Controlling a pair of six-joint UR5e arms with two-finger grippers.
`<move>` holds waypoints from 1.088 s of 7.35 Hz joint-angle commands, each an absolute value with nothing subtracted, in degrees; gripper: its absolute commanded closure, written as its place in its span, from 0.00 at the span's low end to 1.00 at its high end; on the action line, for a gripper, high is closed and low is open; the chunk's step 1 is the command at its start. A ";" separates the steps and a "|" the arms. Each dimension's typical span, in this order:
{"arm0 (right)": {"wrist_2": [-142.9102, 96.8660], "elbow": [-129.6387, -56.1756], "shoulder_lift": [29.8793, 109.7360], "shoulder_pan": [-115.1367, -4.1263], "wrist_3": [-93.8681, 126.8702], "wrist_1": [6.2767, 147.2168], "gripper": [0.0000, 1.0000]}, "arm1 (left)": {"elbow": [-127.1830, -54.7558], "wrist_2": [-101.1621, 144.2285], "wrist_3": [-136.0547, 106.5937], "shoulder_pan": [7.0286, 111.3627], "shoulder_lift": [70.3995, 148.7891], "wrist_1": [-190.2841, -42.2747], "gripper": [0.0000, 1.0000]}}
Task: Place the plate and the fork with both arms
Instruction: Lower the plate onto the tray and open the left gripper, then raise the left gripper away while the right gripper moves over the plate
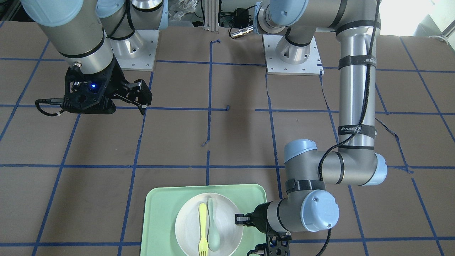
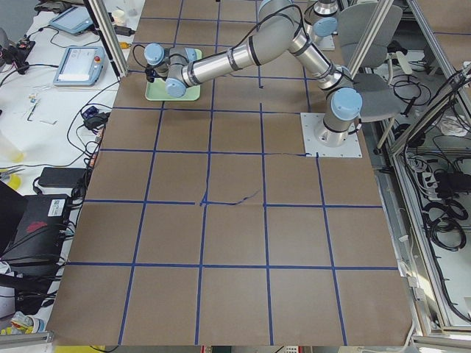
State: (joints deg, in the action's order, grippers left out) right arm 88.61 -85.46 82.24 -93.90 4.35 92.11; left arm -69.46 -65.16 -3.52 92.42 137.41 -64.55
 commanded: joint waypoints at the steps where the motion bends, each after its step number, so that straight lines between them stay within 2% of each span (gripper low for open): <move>1: 88.51 -84.81 79.73 -93.96 3.26 98.13 0.00 | -70.22 -66.52 -3.87 92.46 134.32 -62.48 0.00; 2: 88.42 -84.81 77.37 -94.13 2.56 103.92 0.00 | -70.49 -72.10 -3.17 91.59 131.16 -65.71 0.00; 3: 88.42 -84.73 73.86 -94.22 2.98 111.37 0.06 | -70.84 -79.29 -3.08 90.10 127.30 -72.09 0.00; 5: 88.33 -83.33 67.27 -94.92 2.38 119.59 0.23 | -72.76 -87.50 -0.90 86.33 119.57 -81.27 0.00; 6: 88.50 -79.84 62.71 -97.18 2.81 119.88 0.37 | -74.86 -88.93 6.52 83.87 116.40 -83.56 0.00; 8: 88.16 -74.81 55.32 -100.44 2.55 120.14 0.35 | -79.96 -88.86 9.14 81.22 112.69 -83.32 0.00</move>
State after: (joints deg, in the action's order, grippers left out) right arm 88.38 -77.50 60.04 -98.38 2.82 119.63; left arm -76.90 -88.46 7.23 82.79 115.16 -82.97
